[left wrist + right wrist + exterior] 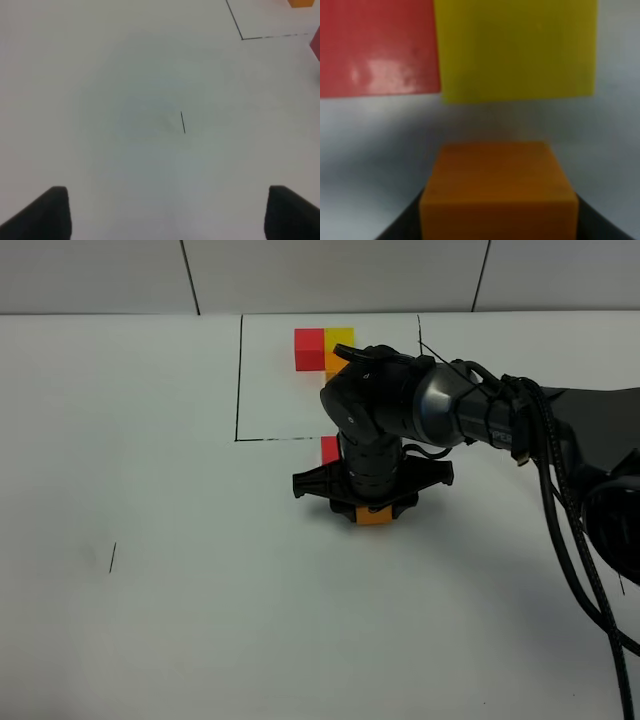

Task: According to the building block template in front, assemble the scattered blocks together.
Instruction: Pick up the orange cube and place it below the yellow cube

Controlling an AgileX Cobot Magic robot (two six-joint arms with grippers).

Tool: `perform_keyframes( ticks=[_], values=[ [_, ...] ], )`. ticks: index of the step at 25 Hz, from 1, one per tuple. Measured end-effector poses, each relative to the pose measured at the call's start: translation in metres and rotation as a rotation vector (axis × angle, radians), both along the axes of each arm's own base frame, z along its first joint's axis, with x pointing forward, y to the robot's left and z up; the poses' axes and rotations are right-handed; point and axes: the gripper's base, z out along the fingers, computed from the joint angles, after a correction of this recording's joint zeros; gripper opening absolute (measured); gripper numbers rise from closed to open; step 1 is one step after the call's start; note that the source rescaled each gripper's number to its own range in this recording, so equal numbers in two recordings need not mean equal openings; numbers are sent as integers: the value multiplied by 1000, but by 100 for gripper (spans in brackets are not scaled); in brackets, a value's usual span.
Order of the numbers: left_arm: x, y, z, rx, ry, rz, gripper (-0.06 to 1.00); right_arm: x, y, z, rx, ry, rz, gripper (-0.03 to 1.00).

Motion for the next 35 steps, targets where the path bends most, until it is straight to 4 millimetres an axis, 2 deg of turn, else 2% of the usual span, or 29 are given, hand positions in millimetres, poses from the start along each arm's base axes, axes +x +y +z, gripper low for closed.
perform_keyframes(
  ticks=[8, 35],
  values=[
    [0, 0, 0, 0, 0, 0, 74, 3, 2, -9, 7, -9, 4, 1],
    [0, 0, 0, 0, 0, 0, 74, 8, -4, -8, -13, -24, 7, 1]
  ],
)
